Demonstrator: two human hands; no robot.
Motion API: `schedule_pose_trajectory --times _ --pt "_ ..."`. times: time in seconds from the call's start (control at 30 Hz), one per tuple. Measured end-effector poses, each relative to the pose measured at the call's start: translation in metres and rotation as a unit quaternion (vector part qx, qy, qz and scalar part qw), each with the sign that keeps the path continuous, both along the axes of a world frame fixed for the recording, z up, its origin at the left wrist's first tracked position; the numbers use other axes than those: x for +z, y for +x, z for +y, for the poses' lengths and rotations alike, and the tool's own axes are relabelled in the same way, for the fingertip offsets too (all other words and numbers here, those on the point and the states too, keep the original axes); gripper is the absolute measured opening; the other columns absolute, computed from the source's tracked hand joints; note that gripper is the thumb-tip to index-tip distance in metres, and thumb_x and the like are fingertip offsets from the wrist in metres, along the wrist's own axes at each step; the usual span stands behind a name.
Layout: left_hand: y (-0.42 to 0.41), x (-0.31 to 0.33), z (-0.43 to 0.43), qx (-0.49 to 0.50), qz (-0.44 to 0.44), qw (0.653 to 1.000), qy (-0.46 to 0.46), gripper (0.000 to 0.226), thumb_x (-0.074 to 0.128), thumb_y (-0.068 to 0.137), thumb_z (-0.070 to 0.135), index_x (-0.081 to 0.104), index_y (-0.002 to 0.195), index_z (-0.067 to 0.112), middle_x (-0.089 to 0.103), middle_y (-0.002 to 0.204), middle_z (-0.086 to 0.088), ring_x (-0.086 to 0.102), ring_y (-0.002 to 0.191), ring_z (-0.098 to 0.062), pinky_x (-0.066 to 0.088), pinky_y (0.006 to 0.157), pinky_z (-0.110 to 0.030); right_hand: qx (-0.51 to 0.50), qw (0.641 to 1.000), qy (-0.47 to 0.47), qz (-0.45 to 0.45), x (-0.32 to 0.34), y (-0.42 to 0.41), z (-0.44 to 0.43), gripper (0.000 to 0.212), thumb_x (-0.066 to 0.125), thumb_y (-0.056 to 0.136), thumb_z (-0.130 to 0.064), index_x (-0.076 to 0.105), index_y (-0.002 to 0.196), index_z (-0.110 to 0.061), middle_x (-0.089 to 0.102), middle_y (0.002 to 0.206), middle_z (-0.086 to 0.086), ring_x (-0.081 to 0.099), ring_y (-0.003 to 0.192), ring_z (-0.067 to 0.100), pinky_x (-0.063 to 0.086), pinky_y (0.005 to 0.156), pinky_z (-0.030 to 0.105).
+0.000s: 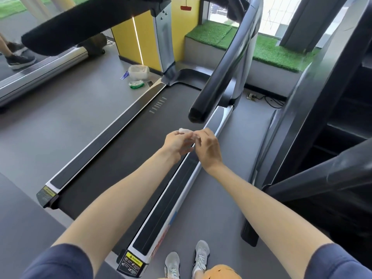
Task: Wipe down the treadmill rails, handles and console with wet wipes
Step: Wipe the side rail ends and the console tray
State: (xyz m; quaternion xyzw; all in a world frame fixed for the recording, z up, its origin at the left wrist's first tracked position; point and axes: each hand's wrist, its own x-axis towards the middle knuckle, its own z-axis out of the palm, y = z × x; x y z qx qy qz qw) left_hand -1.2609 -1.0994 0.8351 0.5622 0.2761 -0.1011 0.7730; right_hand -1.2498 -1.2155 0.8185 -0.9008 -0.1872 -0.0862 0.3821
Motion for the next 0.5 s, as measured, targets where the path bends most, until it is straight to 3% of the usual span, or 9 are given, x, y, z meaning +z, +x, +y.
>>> schedule_pose_trajectory --times 0.1,0.2,0.27,0.4,0.5 --pt "0.009 0.002 -0.007 0.11 0.065 0.991 -0.034 0.015 0.063 0.078 -0.005 0.065 0.077 0.01 0.07 0.061 -0.001 0.066 0.054 -0.014 0.05 0.067 -0.027 -0.008 1.0 -0.004 0.002 0.0 0.004 -0.007 0.028 0.061 0.09 -0.012 0.056 0.116 -0.004 0.059 0.107 0.01 0.053 0.1 0.022 0.039 0.079 0.022" --pt "0.024 0.004 -0.012 0.16 0.08 0.982 -0.066 0.021 0.055 0.079 -0.01 0.066 0.083 0.007 0.068 0.057 -0.005 0.063 0.043 -0.014 0.05 0.051 -0.019 -0.011 1.0 -0.024 -0.001 0.002 0.009 -0.014 0.03 0.057 0.09 -0.009 0.053 0.12 -0.005 0.056 0.112 0.01 0.051 0.106 0.023 0.047 0.081 0.035" --pt "0.033 0.007 -0.019 0.175 0.089 0.977 -0.079 0.029 0.053 0.078 -0.01 0.067 0.094 0.009 0.069 0.061 -0.008 0.063 0.045 -0.018 0.05 0.054 -0.021 -0.024 0.999 -0.037 0.009 0.005 0.014 -0.018 0.033 0.05 0.09 -0.005 0.051 0.124 -0.006 0.054 0.115 0.011 0.049 0.109 0.024 0.046 0.08 0.037" --pt "0.038 0.026 -0.026 0.18 0.086 0.978 -0.059 0.03 0.053 0.077 -0.008 0.059 0.099 0.012 0.063 0.046 -0.003 0.063 0.042 -0.013 0.044 0.066 -0.031 -0.024 0.999 -0.049 0.003 0.015 0.025 -0.024 0.037 0.046 0.091 -0.002 0.049 0.128 -0.006 0.054 0.12 0.012 0.051 0.108 0.026 0.046 0.08 0.037" --pt "0.043 0.032 -0.018 0.179 0.109 0.977 -0.04 0.045 0.055 0.078 -0.008 0.052 0.119 0.011 0.062 0.045 -0.003 0.064 0.048 -0.015 0.044 0.079 -0.035 -0.022 0.999 -0.031 -0.015 0.024 0.033 -0.023 0.039 0.044 0.089 0.001 0.05 0.127 -0.004 0.055 0.119 0.014 0.052 0.107 0.029 0.047 0.083 0.038"
